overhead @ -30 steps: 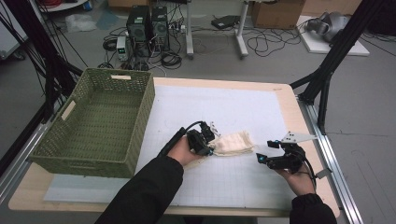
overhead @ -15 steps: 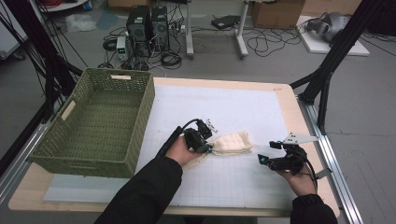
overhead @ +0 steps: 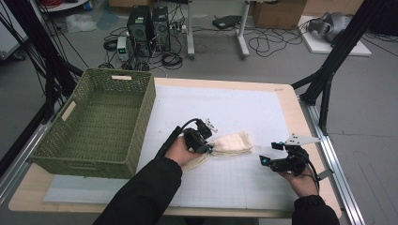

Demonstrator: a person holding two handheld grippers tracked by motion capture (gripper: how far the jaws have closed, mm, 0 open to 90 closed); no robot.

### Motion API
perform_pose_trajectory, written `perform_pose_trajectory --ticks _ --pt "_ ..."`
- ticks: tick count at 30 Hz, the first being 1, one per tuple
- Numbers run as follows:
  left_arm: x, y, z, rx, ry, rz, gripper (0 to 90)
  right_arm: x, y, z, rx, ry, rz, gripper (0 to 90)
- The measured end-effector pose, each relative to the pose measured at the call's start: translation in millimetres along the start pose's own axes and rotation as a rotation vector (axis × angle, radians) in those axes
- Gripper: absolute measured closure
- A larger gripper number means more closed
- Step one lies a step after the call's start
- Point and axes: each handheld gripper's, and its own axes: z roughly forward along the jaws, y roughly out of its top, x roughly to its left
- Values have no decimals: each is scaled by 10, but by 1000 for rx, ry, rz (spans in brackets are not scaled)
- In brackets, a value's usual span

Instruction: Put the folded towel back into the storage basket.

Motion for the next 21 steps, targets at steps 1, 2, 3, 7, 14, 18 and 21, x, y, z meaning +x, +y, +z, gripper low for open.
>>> perform_pose_trajectory --ticks 1,2,3,7,14,18,21 --pt "11 0 -18 -6 -1 -4 808 0 -1 -1 2 0 5 161" --pt "23 -1 -39 -12 -6 -12 808 -2 0 -1 2 -1 4 161" --pt "32 0 -59 -18 -3 -19 808 -3 0 -2 0 0 2 161" --pt "70 -10 -130 -43 -10 -44 809 -3 2 0 -8 -1 -1 160" --pt "96 -15 -260 -85 -24 -93 808 -3 3 5 -10 -3 0 151" --pt "122 -26 -325 -105 -24 -118 808 -3 3 4 -10 0 3 143" --pt "131 -33 -343 -100 -13 -119 808 1 2 6 -7 2 8 138"
